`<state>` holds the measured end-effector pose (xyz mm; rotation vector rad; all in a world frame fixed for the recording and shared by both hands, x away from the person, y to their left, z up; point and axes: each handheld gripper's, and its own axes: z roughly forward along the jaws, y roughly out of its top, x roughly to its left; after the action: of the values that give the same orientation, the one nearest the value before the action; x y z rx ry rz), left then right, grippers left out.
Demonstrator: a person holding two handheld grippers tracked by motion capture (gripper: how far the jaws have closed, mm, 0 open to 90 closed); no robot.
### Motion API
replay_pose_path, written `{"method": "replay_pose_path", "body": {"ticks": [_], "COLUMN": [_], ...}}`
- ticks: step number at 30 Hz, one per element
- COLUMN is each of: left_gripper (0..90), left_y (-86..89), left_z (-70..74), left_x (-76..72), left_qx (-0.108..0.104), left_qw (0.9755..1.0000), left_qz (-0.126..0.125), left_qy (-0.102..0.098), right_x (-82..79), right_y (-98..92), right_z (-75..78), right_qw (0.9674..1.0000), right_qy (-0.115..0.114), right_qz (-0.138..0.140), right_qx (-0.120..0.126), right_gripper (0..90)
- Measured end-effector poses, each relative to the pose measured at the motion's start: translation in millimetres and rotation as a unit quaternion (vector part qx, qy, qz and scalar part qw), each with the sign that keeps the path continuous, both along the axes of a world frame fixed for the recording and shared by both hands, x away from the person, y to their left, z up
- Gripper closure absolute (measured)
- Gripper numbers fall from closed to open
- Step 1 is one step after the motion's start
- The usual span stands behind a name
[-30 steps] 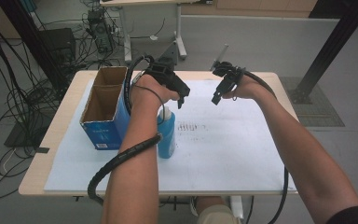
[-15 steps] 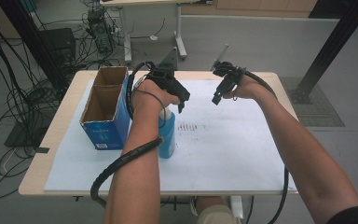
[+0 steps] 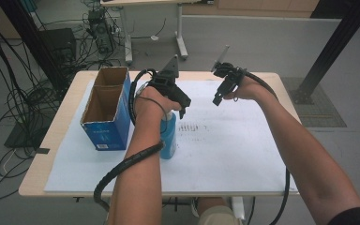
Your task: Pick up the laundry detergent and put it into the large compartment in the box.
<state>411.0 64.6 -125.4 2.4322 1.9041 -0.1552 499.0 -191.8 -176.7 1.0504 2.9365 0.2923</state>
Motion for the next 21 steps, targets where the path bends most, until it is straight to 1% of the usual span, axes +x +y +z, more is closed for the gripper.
{"method": "replay_pose_path", "body": {"ticks": [4,8,21], "left_gripper": [5.6,5.6,5.6], "left_y": [-0.9,-2.8,-6.5], "left_z": [-3.9,-11.2,-24.8], "left_x": [0.5,0.7,0.1], "left_qx": [0.000,0.001,0.003], "left_qw": [1.0000,1.0000,0.9999], "left_qz": [-0.001,-0.003,-0.007], "left_qy": [0.004,0.008,0.011], "right_x": [-0.1,-0.5,-0.5], "right_y": [-0.3,-1.8,-2.8], "right_z": [0.1,1.1,1.4], "right_qw": [1.0000,1.0000,1.0000], "right_qy": [-0.001,-0.001,-0.001], "right_qz": [0.000,-0.002,-0.001], "right_qx": [0.000,0.002,0.002], "right_gripper": [6.2,6.2,6.1]}}
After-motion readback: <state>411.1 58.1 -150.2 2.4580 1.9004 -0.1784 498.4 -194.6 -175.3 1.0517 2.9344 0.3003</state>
